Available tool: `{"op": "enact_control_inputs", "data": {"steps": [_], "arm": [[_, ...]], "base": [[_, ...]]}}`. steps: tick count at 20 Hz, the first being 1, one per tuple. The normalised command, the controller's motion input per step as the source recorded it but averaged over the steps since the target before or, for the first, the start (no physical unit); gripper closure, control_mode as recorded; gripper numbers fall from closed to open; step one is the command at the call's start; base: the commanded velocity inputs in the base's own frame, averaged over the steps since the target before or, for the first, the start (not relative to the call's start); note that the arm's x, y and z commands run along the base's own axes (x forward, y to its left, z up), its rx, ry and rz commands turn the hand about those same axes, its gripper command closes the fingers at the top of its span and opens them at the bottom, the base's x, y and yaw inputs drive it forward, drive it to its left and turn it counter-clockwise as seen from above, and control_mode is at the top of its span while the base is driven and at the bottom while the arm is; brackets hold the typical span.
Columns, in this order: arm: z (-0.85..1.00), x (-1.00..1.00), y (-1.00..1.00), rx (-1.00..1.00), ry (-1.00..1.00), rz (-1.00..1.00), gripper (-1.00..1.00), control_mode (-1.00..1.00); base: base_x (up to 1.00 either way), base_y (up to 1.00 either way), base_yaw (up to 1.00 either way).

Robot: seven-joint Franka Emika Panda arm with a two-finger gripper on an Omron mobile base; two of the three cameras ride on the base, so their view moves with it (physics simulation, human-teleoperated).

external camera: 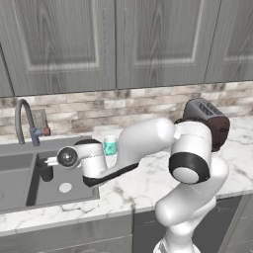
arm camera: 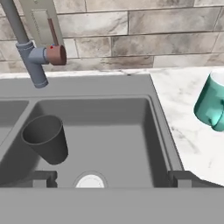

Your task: Place the mug in the left basin and the glass cup in the right basin of the sink.

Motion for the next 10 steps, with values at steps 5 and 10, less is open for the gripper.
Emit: {"op": "enact_control_inputs", "data": {"steps": [5, 10], "arm": [[0.13, -0.15, -0.29, 0.00, -0.07, -0.05, -1.00, -1.00], [0.20, -0.18, -0.27, 0.00, -0.08, -0.05, -1.00, -1.00]], "base": [[0.00, 0.00, 0.00], [0.00, 0.00, 0.00]]}}
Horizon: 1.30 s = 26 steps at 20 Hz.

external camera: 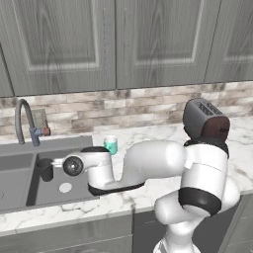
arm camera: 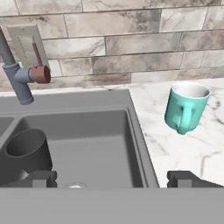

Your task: Place the mug in the left basin and the glass cup in the right basin of the sink.

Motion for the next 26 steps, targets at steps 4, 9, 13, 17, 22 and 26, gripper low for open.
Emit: {"op": "enact_control_inputs", "data": {"steps": [4, 9, 13, 17, 22, 26], "arm": [[0.13, -0.07, -0.13, 0.00, -0.03, -0.05, -1.00, -1.00], [0.08, -0.02, -0.05, 0.00, 0.00, -0.07, -1.00, -1.00], [0.09, -0.22, -0.04, 0.00, -0.01, -0.10, -1.00, -1.00], [0.19, -0.40, -0.08, 0.00, -0.04, -0.12, -1.00, -1.00], [0.39, -0.45, 0.00, 0.00, -0.09, -0.11, -1.00, -1.00], [0.22, -0.34, -0.02, -0.01, -0.05, -0.09, -1.00, -1.00]], "base": [[0.00, 0.00, 0.00], [0.00, 0.00, 0.00], [0.00, 0.00, 0.00], [0.00, 0.00, 0.00], [0.00, 0.00, 0.00], [0.00, 0.00, 0.00]]}}
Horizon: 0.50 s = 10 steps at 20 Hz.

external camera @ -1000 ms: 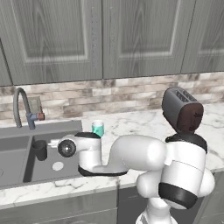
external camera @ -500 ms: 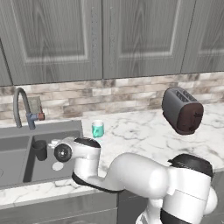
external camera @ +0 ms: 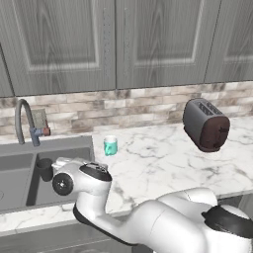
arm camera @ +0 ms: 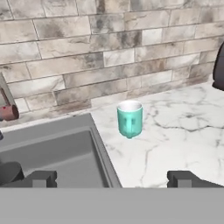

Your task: Place the mug in the left basin and the glass cup in the right basin of the sink.

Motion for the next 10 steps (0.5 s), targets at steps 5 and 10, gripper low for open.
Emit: {"op": "enact_control_inputs", "data": {"steps": [5, 10], "arm": [[0.04, -0.15, -0.16, 0.00, -0.02, -0.05, -1.00, -1.00], [0.00, 0.00, -0.45, -0.01, 0.00, -0.01, -1.00, -1.00]], "base": [[0.00, 0.00, 0.00], [0.00, 0.00, 0.00]]}}
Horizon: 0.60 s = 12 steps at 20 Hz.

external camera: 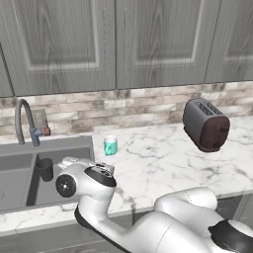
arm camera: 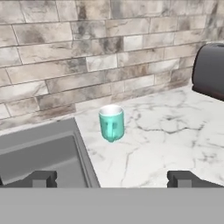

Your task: Place the mug in the left basin and the glass cup in the right basin of the sink.

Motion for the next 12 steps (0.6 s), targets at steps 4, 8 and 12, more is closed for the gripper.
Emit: {"op": "enact_control_inputs", "data": {"steps": [4, 8, 12], "arm": [[0.00, 0.00, -0.57, -0.01, 0.00, 0.00, -1.00, -1.00], [0.00, 0.00, -0.41, -0.02, 0.00, 0.00, -1.00, -1.00], [-0.02, 0.00, -0.30, -0.04, 0.00, 0.00, -1.00, -1.00]], "base": [[0.00, 0.00, 0.00], [0.00, 0.00, 0.00], [0.00, 0.00, 0.00]]}}
